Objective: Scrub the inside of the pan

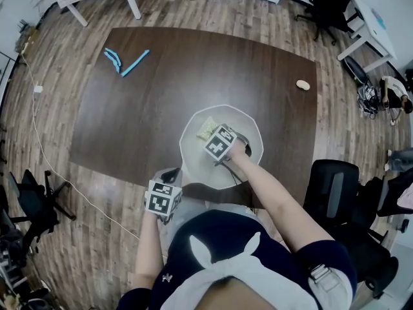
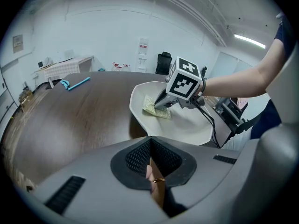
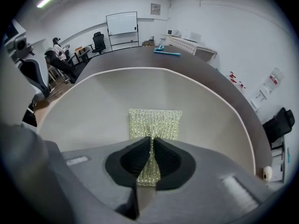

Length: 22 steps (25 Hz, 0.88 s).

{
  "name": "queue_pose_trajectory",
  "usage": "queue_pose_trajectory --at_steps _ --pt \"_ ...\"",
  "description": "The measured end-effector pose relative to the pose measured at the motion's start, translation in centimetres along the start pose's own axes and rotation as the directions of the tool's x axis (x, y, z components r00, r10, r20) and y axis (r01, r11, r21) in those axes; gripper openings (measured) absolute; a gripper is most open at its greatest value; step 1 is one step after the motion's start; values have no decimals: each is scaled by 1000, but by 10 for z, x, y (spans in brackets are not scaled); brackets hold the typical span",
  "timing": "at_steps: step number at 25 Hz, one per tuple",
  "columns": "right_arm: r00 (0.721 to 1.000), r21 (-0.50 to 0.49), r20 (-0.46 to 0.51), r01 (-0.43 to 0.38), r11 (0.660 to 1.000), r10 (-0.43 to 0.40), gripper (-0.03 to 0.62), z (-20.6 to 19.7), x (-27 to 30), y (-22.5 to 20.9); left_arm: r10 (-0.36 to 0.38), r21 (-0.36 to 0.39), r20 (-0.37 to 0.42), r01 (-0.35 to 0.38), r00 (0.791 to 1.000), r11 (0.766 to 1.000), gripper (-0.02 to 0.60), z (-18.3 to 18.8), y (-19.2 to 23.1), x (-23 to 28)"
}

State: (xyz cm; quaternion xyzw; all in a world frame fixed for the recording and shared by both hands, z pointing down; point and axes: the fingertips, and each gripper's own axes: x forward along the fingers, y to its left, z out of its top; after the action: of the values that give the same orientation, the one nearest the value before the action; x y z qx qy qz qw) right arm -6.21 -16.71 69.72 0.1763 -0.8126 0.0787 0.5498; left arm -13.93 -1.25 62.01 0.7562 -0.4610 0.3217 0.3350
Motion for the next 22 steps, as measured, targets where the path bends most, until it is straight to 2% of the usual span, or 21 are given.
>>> queue_pose_trajectory --at_steps 7,12,22 --pt "996 30 -79 37 999 -34 31 -27 -7 -24 4 2 -2 -4 1000 1000 3 -1 0 -1" --pt "990 47 -144 16 999 -9 31 -44 -11 -29 9 9 -7 -9 1000 1000 3 -1 -1 0" --pt "955 78 -292 -35 996 56 31 -81 -19 -20 19 14 -1 -19 1000 1000 3 -1 -1 0"
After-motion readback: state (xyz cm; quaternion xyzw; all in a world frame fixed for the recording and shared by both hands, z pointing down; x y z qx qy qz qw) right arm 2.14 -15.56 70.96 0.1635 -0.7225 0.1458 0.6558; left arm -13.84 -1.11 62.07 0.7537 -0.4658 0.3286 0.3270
